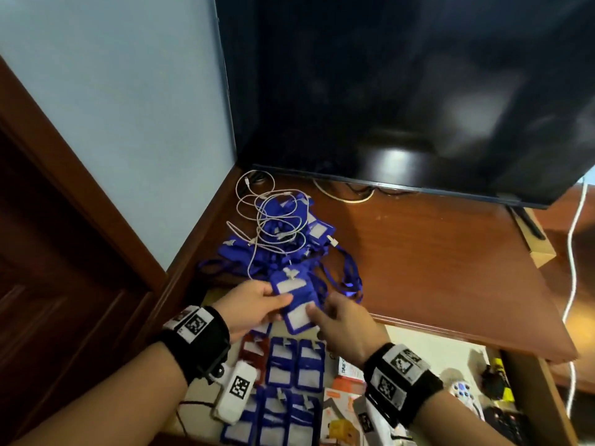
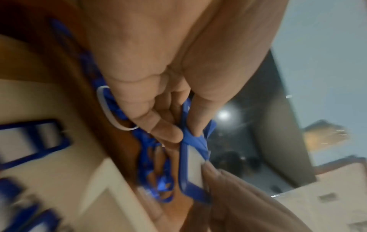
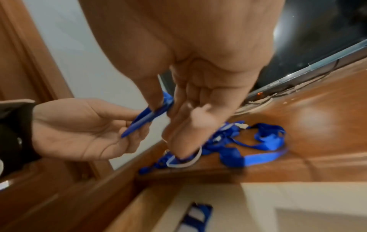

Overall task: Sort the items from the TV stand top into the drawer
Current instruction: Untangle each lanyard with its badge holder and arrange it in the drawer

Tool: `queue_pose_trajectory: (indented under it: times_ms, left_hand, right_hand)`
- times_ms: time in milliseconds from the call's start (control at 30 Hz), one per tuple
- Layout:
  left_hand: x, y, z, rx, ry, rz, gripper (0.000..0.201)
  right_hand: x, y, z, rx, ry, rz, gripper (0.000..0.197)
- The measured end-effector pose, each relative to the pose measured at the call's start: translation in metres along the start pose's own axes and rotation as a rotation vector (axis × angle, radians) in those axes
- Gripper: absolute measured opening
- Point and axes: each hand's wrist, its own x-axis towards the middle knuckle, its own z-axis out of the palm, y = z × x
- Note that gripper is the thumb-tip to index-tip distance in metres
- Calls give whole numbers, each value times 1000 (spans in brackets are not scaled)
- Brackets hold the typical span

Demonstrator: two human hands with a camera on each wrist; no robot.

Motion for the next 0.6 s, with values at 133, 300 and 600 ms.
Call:
queue_pose_trajectory:
  times_ms: [133,300,600]
  left_hand:
    - [38,-76,-28,320,-2,-183,21]
    - [86,-114,-46,653,55,-210,26]
    - [135,-120,-34,655,162,-145,21]
  right_hand:
    - [-7,39,25,-364,-272,78,34]
    - [-9,58,28,-411,-305,140,34]
    - [15,67,14,-321,-188,156,20]
